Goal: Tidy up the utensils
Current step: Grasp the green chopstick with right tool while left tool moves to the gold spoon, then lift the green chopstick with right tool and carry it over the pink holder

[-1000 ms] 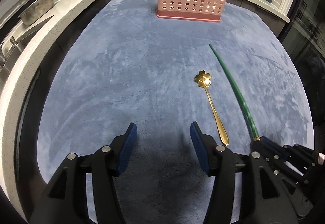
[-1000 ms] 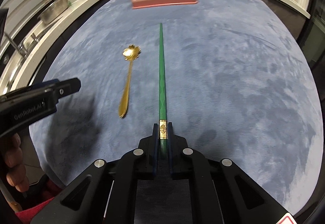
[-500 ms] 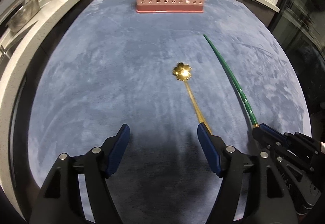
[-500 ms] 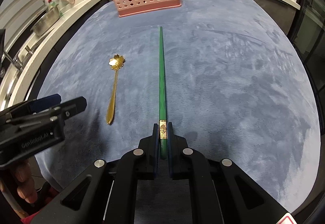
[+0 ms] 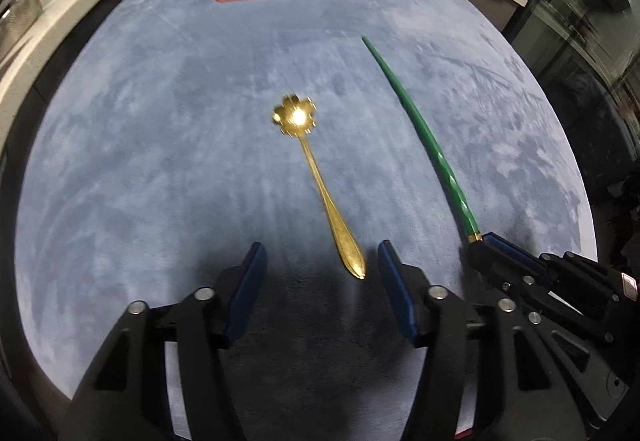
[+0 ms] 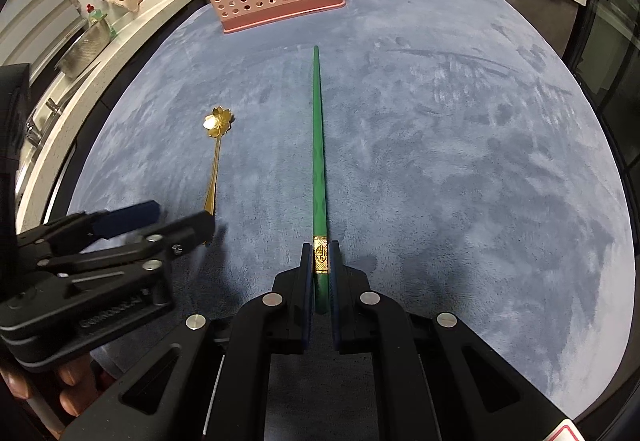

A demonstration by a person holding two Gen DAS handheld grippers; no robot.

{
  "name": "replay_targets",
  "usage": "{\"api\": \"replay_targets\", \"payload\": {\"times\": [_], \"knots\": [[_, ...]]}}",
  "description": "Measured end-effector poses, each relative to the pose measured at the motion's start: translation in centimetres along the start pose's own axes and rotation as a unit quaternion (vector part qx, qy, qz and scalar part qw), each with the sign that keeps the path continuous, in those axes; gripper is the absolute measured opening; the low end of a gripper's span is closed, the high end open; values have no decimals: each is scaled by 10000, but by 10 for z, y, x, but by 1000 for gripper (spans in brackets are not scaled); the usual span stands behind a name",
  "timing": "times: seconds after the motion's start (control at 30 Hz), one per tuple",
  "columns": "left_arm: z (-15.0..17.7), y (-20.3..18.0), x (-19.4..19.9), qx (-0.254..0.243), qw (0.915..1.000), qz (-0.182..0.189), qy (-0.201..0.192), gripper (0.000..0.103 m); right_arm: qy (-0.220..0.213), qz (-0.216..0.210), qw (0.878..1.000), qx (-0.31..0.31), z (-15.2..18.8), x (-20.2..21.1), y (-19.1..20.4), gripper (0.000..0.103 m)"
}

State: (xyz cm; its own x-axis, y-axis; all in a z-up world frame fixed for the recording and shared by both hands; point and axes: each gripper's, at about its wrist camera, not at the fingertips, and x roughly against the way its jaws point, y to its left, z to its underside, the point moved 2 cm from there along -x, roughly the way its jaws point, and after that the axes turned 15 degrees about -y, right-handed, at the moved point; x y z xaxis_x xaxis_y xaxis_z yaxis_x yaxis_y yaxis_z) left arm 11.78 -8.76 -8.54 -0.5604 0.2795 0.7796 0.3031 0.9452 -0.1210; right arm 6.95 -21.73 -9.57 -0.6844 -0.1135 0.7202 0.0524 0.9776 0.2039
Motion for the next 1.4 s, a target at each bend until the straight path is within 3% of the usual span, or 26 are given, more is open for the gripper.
{"api": "replay_targets", "payload": {"times": [0.1, 0.33, 0.8, 0.93, 1.4], "knots": [[3, -1, -1, -17, 10000, -43, 9, 42, 9, -1, 10000, -4, 0, 0, -1, 7], [2, 4, -2, -5, 10000, -56, -43, 11, 39, -15, 10000, -3, 2, -2, 0, 7], [-16, 11, 31, -85, 9977, -222, -641, 9, -120, -76, 9999, 43, -8, 12, 4, 7], [-25, 14, 44, -23, 9962, -259, -833, 3, -277, -90, 9996, 61, -17, 22, 6, 7], [-71, 37, 76, 331, 9915, -297, -1226, 1, -1040, -294, 9940, -178, -84, 63, 2, 7]]}}
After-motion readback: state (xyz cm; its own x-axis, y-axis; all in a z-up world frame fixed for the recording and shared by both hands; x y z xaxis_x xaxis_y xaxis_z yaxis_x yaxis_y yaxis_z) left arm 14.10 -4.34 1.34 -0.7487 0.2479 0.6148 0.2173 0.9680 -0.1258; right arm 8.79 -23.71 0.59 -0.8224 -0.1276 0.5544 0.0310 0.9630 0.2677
